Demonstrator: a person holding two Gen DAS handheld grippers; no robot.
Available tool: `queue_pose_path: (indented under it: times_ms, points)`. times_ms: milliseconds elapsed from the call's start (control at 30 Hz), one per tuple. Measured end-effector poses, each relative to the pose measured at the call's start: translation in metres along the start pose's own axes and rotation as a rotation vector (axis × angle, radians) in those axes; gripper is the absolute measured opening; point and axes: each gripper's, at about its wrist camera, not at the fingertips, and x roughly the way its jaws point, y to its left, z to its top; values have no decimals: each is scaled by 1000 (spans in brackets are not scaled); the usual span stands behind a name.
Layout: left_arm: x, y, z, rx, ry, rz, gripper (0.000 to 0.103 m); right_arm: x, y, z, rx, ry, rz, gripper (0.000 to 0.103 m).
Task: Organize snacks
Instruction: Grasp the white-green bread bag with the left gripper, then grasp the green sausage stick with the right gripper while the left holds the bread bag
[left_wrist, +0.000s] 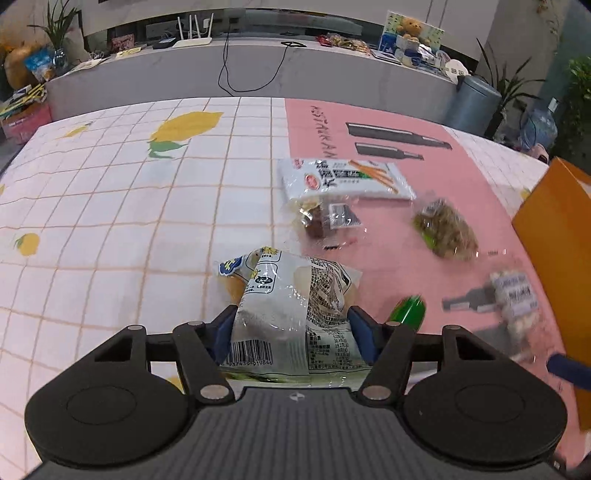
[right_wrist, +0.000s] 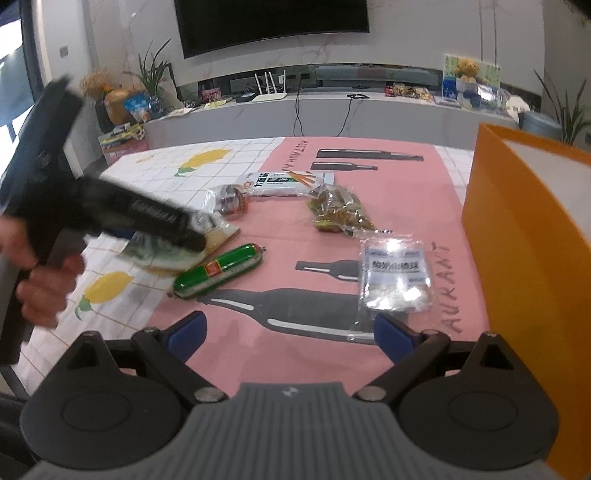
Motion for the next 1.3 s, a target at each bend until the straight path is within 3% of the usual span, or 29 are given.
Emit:
queue_pose_path:
  times_ms: [167, 367, 467, 567, 733, 833, 900, 933, 1033, 1167, 1300]
  points:
    - [-5, 16, -1, 35, 46, 30, 73, -4, 9, -11, 78, -36, 28, 94]
    - [-6, 44, 4, -43, 106, 44, 73, 10, 41, -1, 154, -114, 4, 86]
    - [-8, 52, 2, -24, 98, 87, 73, 25, 59, 8, 167, -132, -54, 85]
    - [-9, 57, 2, -45, 107, 78, 73, 41, 76, 14, 205, -138, -102, 84]
    - [-11, 65, 2, -116, 115, 85, 71, 64, 104, 21, 155, -150, -294, 77]
    - [-11, 71, 3, -131, 122, 66, 71, 73, 100, 23, 196, -144, -294, 77]
    - [-11, 71, 3, -133, 124, 65, 71, 79, 100, 22, 200, -138, -260, 72]
    - [-11, 71, 3, -133, 125, 66, 71, 82, 103, 22, 175, -133, -260, 64]
    - [-11, 71, 4, -138, 128, 70, 71, 94, 119, 16, 7, -116, -333, 45]
    - [-12, 71, 4, -146, 130, 68, 71, 93, 118, 13, -27, -112, -317, 31]
    - [-18, 80, 4, -211, 77, 50, 70, 86, 110, 11, -36, -106, -301, 23]
